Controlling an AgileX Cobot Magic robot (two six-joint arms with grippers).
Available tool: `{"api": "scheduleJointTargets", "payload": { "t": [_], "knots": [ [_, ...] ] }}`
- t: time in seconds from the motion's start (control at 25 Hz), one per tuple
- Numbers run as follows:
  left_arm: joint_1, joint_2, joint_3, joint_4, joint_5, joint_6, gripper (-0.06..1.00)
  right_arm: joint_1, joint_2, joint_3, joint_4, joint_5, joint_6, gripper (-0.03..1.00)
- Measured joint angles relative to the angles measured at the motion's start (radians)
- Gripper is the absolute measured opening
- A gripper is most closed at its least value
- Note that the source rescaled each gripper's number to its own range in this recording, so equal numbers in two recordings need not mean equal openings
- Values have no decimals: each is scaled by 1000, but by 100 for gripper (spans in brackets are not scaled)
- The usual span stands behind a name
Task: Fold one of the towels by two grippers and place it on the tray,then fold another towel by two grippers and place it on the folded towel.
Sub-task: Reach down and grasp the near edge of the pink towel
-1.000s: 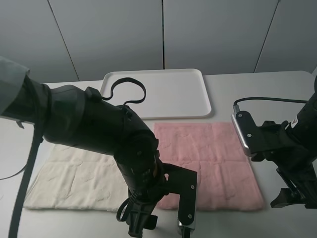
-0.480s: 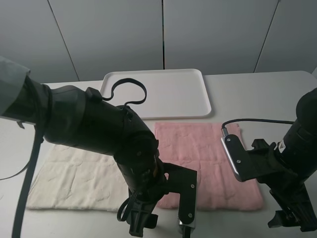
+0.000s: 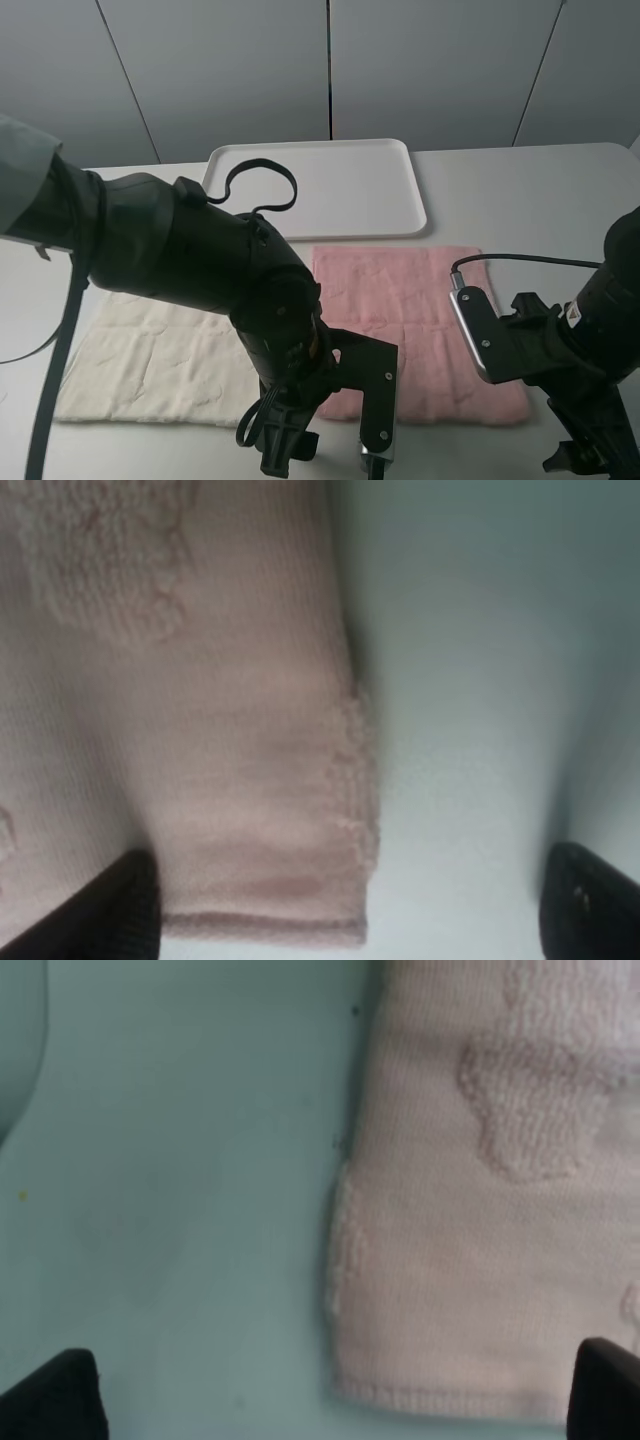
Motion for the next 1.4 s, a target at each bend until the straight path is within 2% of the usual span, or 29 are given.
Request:
{"api": "scheduleJointTargets", "payload": {
  "t": [0.12, 0.32, 0.48, 0.6, 1.4],
  "knots": [
    [0, 0, 0, 0, 0, 0, 98, 52, 10, 0, 0, -47, 50, 100],
    [0, 0, 0, 0, 0, -9, 98, 64, 71, 0, -16, -67, 100, 100],
    [-1, 0, 0, 3, 0, -23, 98, 66, 80, 0, -118, -75, 172, 100],
    [-2, 0, 0, 4, 0, -27, 98, 66, 80, 4, -157, -79, 210, 100],
    [-4, 2, -2, 7, -2, -29, 98, 68, 83, 48, -160, -132, 233, 99]
  ]
}}
